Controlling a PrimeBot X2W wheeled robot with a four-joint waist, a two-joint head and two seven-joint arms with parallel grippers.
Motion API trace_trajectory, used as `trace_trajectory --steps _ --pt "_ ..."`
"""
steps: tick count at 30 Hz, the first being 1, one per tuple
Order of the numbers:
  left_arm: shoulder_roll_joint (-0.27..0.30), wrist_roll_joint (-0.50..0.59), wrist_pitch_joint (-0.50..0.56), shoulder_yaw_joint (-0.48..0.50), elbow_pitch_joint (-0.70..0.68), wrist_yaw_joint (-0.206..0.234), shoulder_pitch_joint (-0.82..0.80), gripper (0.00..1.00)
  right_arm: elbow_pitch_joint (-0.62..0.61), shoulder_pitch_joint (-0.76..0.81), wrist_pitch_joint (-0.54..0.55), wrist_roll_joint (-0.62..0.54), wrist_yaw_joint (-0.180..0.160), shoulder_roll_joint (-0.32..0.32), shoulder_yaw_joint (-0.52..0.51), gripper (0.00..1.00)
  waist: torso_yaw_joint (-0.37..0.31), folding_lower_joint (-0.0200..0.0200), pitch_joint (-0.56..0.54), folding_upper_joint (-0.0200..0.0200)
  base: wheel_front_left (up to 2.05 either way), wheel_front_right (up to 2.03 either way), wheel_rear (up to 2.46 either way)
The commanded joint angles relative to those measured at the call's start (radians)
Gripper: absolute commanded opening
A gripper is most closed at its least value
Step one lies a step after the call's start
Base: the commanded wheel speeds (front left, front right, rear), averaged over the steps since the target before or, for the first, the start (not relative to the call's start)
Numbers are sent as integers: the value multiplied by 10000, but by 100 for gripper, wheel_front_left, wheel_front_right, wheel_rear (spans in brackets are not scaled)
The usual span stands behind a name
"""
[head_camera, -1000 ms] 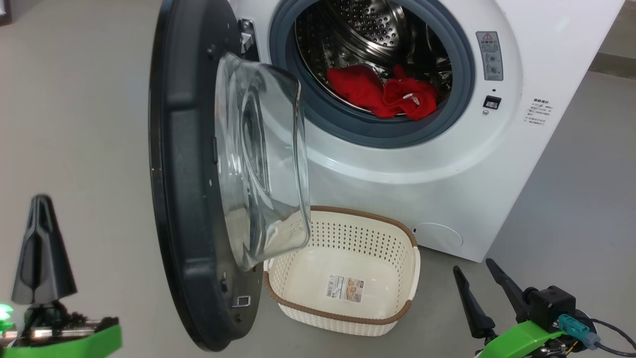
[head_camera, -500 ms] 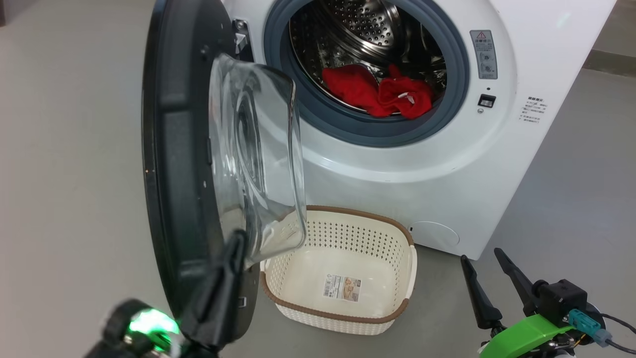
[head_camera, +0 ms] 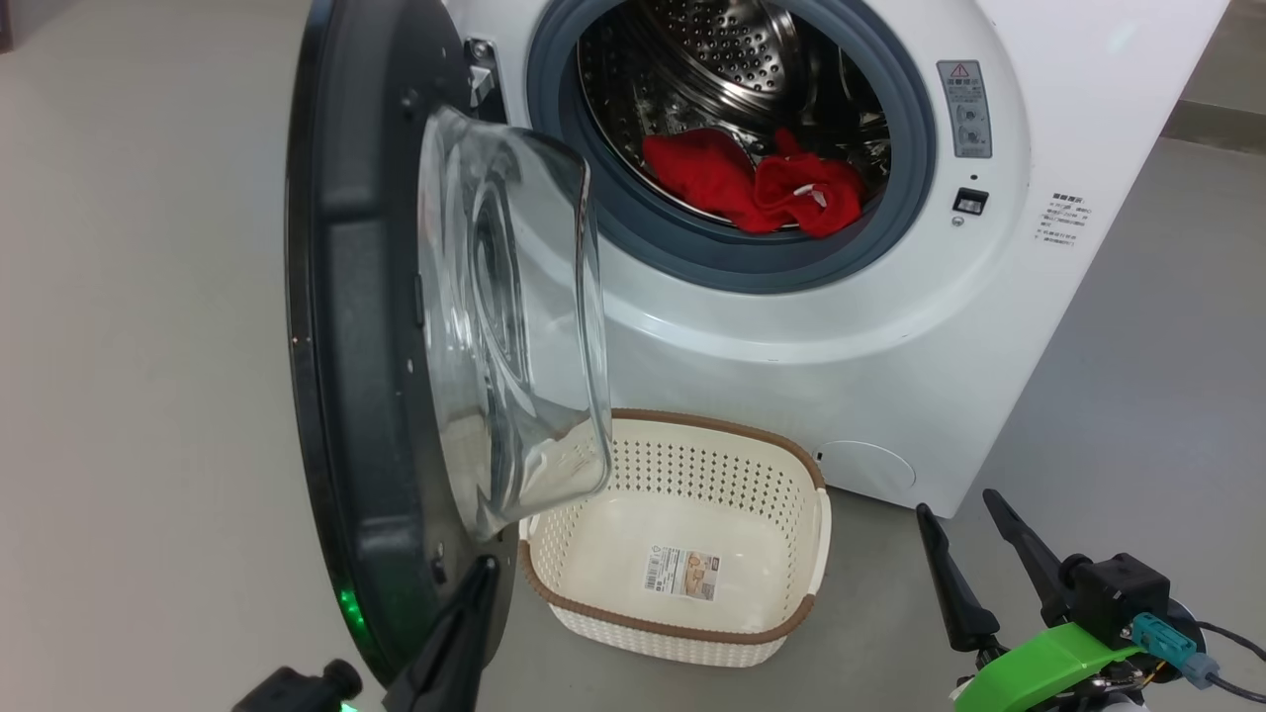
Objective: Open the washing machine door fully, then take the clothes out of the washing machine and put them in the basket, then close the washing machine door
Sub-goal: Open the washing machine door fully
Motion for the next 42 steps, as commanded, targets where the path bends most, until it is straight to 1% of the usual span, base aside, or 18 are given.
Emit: trace_trajectory --steps 1,10,15,25,36,37,42 --pt "-13 -108 -116 467 -44 144 -171 0 -278 -216 -120 -49 16 -57 262 100 12 0 -4 -1 0 0 0" --pt "66 -298 -382 1015 646 440 -208 0 -309 -181 -120 -27 16 -56 205 100 92 0 -69 -1 0 0 0" --pt "277 -417 -595 1538 904 616 -181 0 -351 -171 -120 -40 16 -38 212 100 171 0 -41 -1 0 0 0" --pt "783 -521 -986 2537 1513 779 -431 0 -394 -178 -120 -90 16 -29 213 100 328 0 71 -1 0 0 0" --pt "1574 -514 -1269 3673 2689 644 -1299 0 -424 -226 -120 -143 16 -44 245 100 318 0 429 -1 0 0 0" --pt "1701 -541 -1302 3924 2970 595 -1554 0 -425 -288 -120 -180 16 -43 236 100 296 0 567 -1 0 0 0" --pt "1997 -462 -1352 4511 3717 458 -2192 0 -380 -404 -120 -267 16 -40 219 100 238 0 853 -1 0 0 0"
